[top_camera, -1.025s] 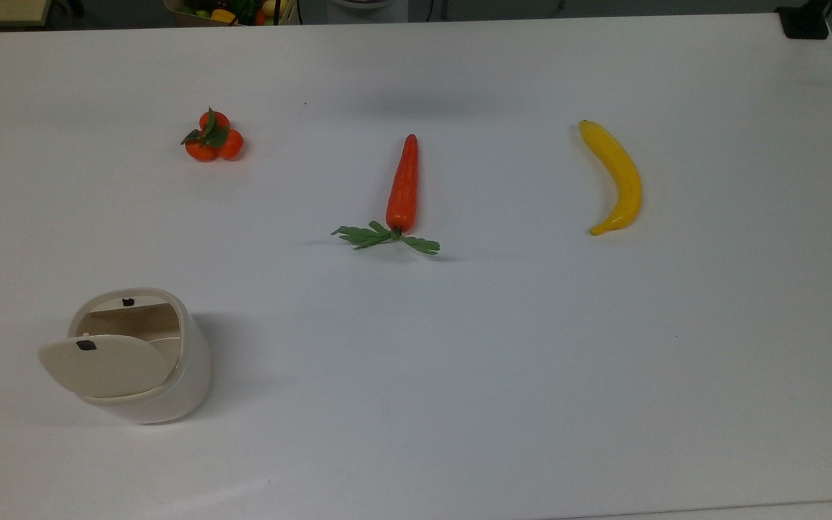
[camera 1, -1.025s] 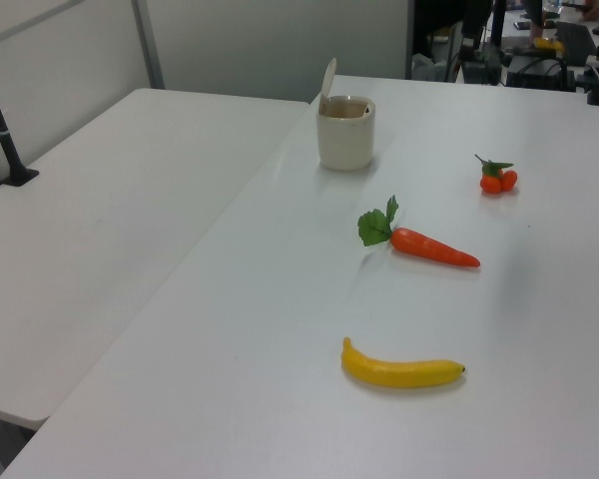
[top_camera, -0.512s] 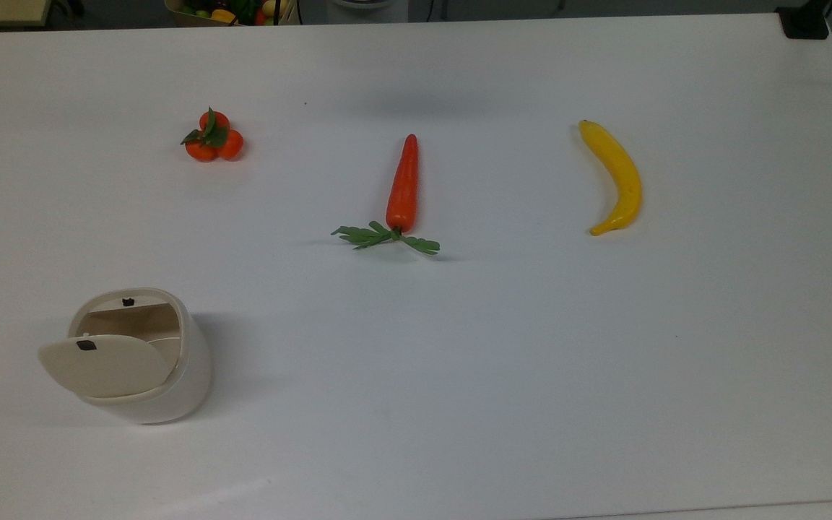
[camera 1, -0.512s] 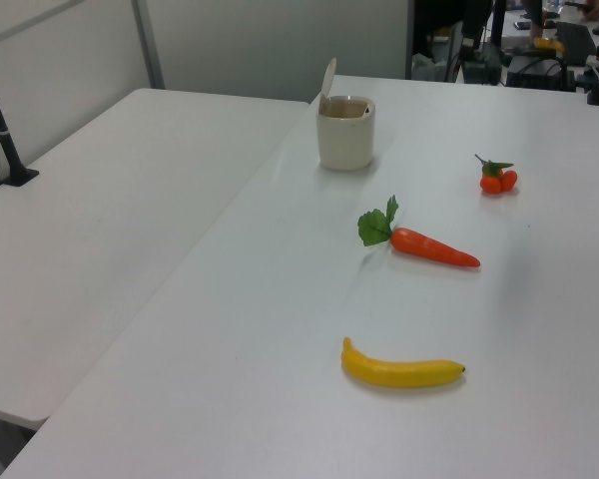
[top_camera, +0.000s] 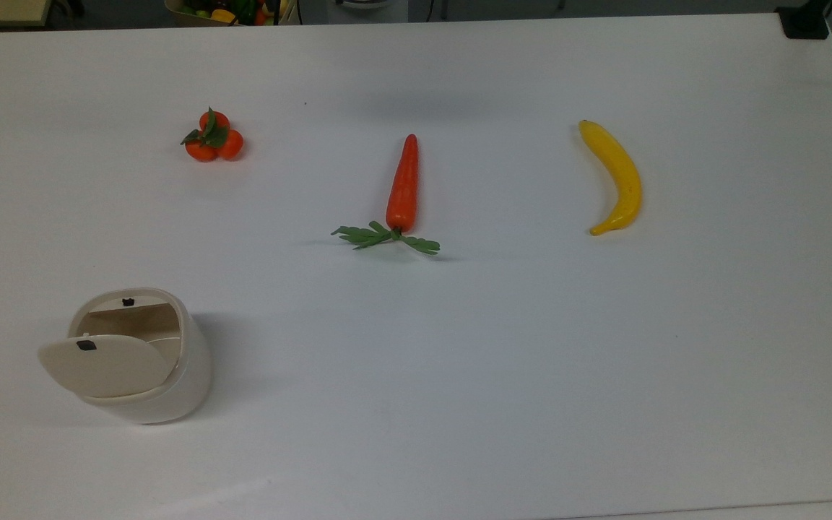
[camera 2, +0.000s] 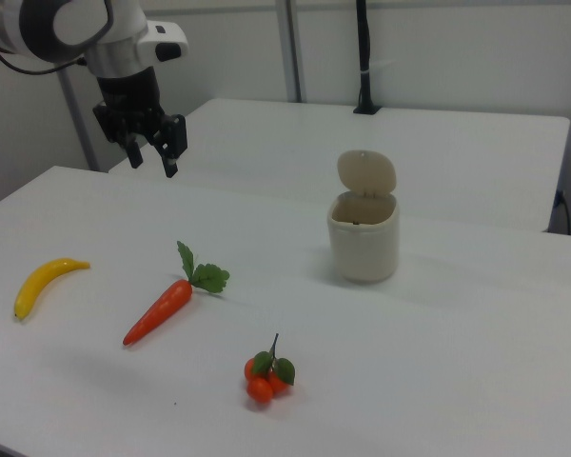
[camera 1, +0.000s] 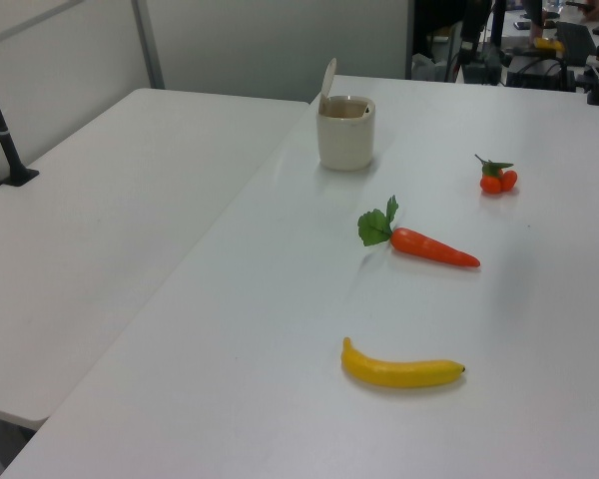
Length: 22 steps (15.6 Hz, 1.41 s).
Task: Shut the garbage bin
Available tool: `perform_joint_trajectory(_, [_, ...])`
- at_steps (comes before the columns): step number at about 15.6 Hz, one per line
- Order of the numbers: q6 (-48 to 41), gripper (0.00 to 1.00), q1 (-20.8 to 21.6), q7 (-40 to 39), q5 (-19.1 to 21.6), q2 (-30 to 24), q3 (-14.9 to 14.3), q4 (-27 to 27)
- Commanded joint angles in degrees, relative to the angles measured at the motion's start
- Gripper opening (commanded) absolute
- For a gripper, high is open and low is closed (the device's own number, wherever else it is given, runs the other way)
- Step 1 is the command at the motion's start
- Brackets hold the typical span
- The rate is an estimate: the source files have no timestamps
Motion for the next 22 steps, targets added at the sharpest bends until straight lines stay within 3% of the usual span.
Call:
perform_joint_trajectory(1, [2.02,0.31,0.88,-1.19,1.57,-0.41,-0.88,-1.16])
perform_joint_trajectory(4, [2.02,0.05,1.06,-1.19,1.66,0.29,-0.88,-0.99])
perform_joint_trajectory(6, [2.11,0.01,1.06,-1.19,1.75,0.30,-0.87,-0.99])
perform_joint_trajectory(9, [2.03,0.00,1.14,-0.93,2.10,0.65,-0.79,-0.99])
perform_joint_trajectory(11, [2.20,0.00,1.06,-1.28,4.46,1.35,-0.79,-0.99])
perform_joint_trajectory(17, [10.88,0.00,0.27,-0.93,4.83,3.90,-0.79,-0.20])
perform_joint_trajectory(22, [23.01,0.00,-1.32,-0.40,4.74,7.50,-0.87,0.24])
